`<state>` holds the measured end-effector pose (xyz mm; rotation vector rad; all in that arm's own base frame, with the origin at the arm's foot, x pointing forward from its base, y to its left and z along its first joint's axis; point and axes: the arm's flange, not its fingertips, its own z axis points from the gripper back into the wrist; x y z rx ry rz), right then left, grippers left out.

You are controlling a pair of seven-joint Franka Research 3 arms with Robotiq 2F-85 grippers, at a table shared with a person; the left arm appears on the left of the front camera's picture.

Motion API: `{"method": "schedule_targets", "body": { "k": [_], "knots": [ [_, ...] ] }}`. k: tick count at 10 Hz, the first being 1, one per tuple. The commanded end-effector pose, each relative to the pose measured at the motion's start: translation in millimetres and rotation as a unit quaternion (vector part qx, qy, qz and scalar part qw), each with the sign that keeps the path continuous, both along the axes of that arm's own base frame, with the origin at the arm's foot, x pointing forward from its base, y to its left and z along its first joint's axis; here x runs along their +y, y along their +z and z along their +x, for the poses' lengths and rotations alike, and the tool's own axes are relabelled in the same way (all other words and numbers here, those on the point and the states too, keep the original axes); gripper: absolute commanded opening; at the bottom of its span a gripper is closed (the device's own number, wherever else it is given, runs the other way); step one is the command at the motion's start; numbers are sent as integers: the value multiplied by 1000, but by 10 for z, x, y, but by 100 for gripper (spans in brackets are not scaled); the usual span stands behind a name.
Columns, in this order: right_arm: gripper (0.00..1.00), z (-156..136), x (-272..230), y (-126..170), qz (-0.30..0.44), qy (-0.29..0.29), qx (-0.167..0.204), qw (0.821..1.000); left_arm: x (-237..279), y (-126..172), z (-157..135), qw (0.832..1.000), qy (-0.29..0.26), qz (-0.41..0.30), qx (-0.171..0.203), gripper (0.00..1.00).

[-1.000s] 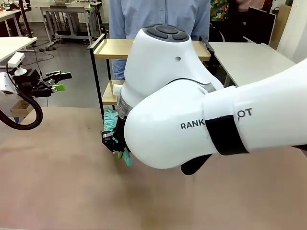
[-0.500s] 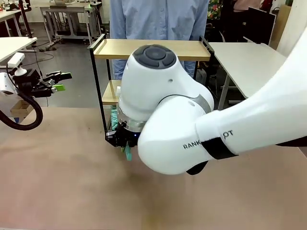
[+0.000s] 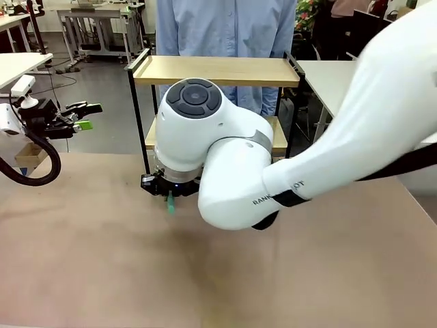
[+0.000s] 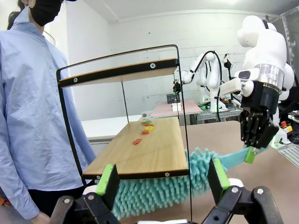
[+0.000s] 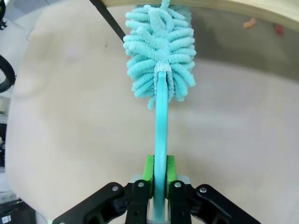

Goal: Clean the shelf.
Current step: Clean the specific section of the Shelf indicated by the human with the Duster.

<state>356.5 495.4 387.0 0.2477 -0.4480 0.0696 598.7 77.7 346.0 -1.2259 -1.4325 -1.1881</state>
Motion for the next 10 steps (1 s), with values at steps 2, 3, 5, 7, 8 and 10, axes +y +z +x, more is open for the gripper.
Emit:
{"method": "schedule_targets", "body": {
  "k": [2, 3, 5, 7, 8, 10],
  "knots": [
    [13, 246, 309, -167, 6, -26, 23, 999, 5, 34, -18, 1000, -2, 2, -2, 100],
    [13, 297, 284, -241, 3, -41, 43, 998, 5, 34, -18, 1000, -2, 2, -2, 100],
    [13, 343, 186, -328, 1, -43, 74, 996, 5, 34, -18, 1000, -2, 2, -2, 100],
    [13, 309, 193, -381, 6, -47, 57, 997, 5, 34, -18, 1000, -2, 2, -2, 100],
    [13, 309, 193, -381, 6, -47, 57, 997, 5, 34, -18, 1000, -2, 2, -2, 100],
    [13, 309, 193, -381, 6, -47, 57, 997, 5, 34, -18, 1000, -2, 2, -2, 100]
  ]
}}
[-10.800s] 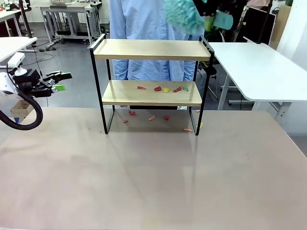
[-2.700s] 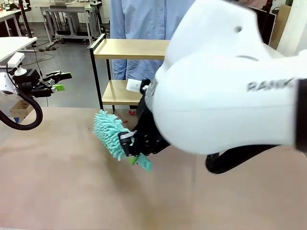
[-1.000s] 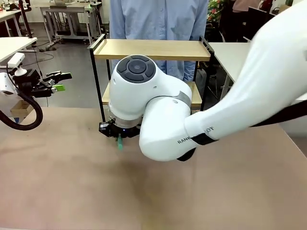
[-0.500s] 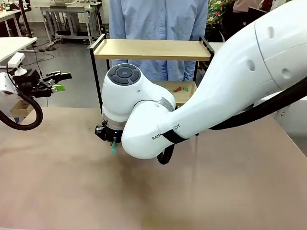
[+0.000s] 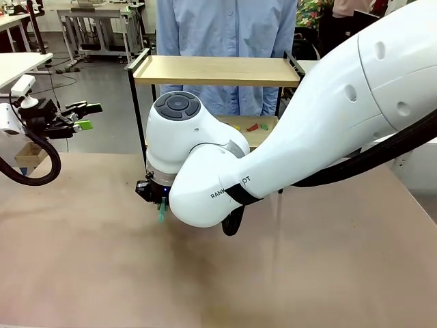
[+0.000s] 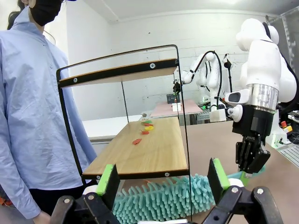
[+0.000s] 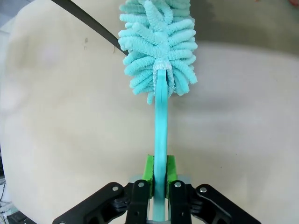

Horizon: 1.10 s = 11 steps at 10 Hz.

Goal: Clean the shelf.
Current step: Clean the specific section of the Shelf indicated by the human with the Duster.

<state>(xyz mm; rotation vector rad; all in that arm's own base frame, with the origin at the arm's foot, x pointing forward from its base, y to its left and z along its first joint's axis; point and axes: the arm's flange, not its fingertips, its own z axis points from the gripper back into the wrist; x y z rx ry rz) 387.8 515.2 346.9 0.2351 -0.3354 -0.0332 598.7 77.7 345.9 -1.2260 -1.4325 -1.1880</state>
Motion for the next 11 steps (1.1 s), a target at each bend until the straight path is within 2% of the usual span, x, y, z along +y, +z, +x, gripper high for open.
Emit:
{"method": "schedule_targets", "body": {
  "k": [1, 6, 8, 11],
  "knots": [
    [13, 6, -5, 5, 1, -1, 1, 1000, 5, 34, -18, 1000, -2, 2, -2, 100],
    [13, 149, -1086, 124, -9, -63, 35, 997, 5, 34, -18, 1000, -2, 2, -2, 100],
    [13, 135, -1567, 98, -24, -93, 51, 994, 5, 34, -18, 1000, -2, 2, -2, 100],
    [13, -1, -2176, 196, -60, -139, 49, 987, 5, 34, -18, 1000, -2, 2, -2, 100]
  ]
}}
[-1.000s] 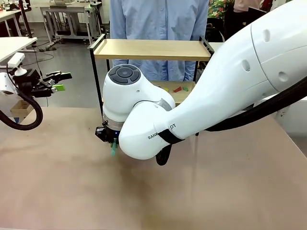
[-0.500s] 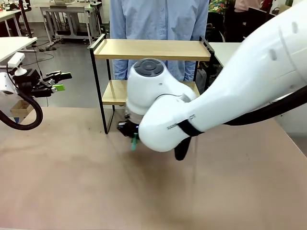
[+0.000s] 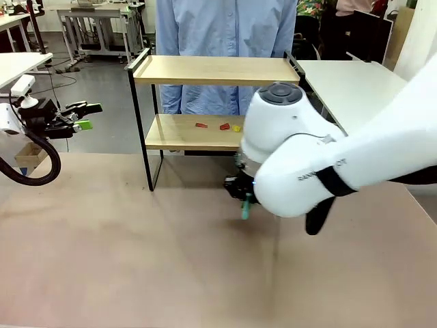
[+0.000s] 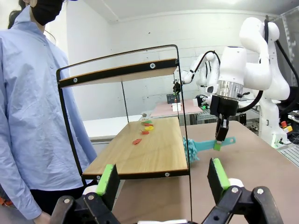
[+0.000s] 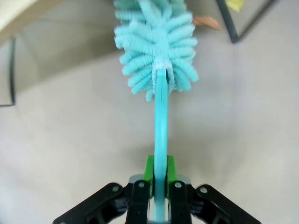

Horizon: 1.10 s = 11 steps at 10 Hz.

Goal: Clean the shelf.
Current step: Clean the specific section of the Shelf indicated by the human with the Duster.

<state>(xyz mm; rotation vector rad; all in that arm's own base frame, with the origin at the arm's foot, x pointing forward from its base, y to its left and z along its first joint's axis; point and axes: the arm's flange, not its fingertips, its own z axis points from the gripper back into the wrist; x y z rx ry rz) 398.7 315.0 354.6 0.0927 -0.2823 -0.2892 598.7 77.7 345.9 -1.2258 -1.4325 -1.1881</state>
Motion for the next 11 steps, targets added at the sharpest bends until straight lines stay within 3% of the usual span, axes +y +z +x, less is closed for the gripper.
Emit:
{"method": "schedule_targets", "body": {
  "k": [1, 3, 4, 5, 7, 8, 10, 11],
  "knots": [
    [13, -158, -354, 147, -35, -14, 14, 999, 4, 34, -19, 1000, -2, 2, -2, 100],
    [13, -223, -471, 191, -51, -2, 4, 999, 4, 34, -19, 1000, -2, 2, -2, 100],
    [13, -248, -320, 219, -9, 43, -21, 999, 4, 34, -19, 1000, -2, 2, -2, 100],
    [13, -165, -459, 121, -44, -17, 5, 999, 4, 34, -19, 1000, -2, 2, -2, 100],
    [13, -165, -459, 121, -44, -17, 5, 999, 4, 34, -19, 1000, -2, 2, -2, 100],
    [13, -209, -403, 159, -45, 1, -4, 999, 4, 34, -19, 1000, -2, 2, -2, 100],
    [13, -522, -559, 465, -56, 102, -54, 992, 4, 34, -19, 1000, -2, 2, -2, 100],
    [13, -621, -655, 553, -57, 137, -60, 987, 4, 34, -19, 1000, -2, 2, -2, 100]
  ]
}}
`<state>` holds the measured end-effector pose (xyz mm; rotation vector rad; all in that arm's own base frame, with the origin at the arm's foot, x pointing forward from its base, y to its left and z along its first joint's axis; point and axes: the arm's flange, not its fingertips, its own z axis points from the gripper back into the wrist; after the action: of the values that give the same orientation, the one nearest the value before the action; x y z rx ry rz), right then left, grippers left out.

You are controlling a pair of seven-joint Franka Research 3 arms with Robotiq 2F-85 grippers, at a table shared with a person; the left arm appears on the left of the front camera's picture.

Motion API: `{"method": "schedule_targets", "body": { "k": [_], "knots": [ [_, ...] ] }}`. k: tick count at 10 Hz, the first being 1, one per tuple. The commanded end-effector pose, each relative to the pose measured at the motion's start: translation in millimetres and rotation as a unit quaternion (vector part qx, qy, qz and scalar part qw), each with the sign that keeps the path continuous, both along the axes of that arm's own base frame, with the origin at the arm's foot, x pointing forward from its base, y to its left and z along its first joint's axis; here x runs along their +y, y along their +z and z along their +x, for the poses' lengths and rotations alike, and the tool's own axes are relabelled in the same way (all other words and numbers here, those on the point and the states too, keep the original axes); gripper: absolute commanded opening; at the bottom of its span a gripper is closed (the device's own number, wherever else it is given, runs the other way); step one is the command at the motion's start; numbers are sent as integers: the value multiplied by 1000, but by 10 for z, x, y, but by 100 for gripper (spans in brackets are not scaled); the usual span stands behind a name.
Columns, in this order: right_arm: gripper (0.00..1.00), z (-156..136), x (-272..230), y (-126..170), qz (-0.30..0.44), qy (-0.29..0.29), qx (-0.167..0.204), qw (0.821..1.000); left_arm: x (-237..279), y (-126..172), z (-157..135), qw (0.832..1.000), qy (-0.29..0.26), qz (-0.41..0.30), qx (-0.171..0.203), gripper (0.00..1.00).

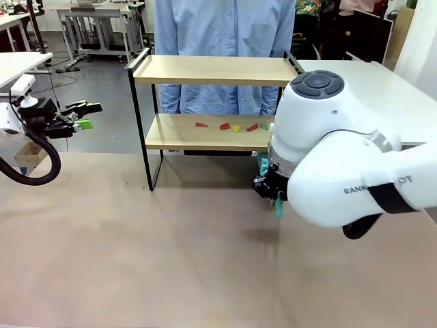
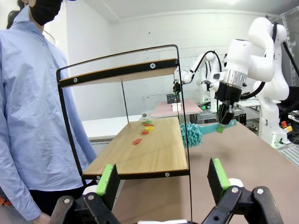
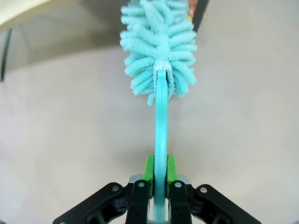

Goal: Clean the shelf.
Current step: Clean the specific section of the Shelf indicated by the human with the Duster.

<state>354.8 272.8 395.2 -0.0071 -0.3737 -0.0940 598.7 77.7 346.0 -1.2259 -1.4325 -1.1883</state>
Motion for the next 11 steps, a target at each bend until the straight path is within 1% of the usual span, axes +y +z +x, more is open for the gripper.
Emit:
{"method": "schedule_targets", "body": {
  "k": [1, 2, 3, 4, 6, 7, 8, 9, 10, 11],
  "knots": [
    [13, -234, -330, 206, 8, 75, -8, 997, 5, 33, -19, 1000, -2, 2, -2, 100],
    [13, -281, -405, 261, 14, 108, 3, 994, 5, 33, -19, 1000, -2, 2, -2, 100],
    [13, -362, -467, 328, 23, 146, 23, 989, 5, 33, -19, 1000, -2, 2, -2, 100],
    [13, -411, -530, 399, 33, 186, 52, 981, 5, 33, -19, 1000, -2, 2, -2, 100],
    [13, -542, -643, 562, 30, 254, 102, 961, 5, 33, -19, 1000, -2, 2, -2, 100],
    [13, -649, -727, 689, 30, 285, 119, 951, 5, 33, -19, 1000, -2, 2, -2, 100],
    [13, -817, -869, 851, 17, 326, 146, 934, 5, 33, -19, 1000, -2, 2, -2, 100],
    [13, -932, -1063, 1018, 11, 344, 173, 923, 5, 33, -19, 1000, -2, 2, -2, 100],
    [13, -1075, -1260, 1180, -1, 378, 196, 905, 5, 33, -19, 1000, -2, 2, -2, 100],
    [13, -1195, -1485, 1341, 2, 409, 204, 889, 5, 33, -19, 1000, -2, 2, -2, 100]
  ]
}}
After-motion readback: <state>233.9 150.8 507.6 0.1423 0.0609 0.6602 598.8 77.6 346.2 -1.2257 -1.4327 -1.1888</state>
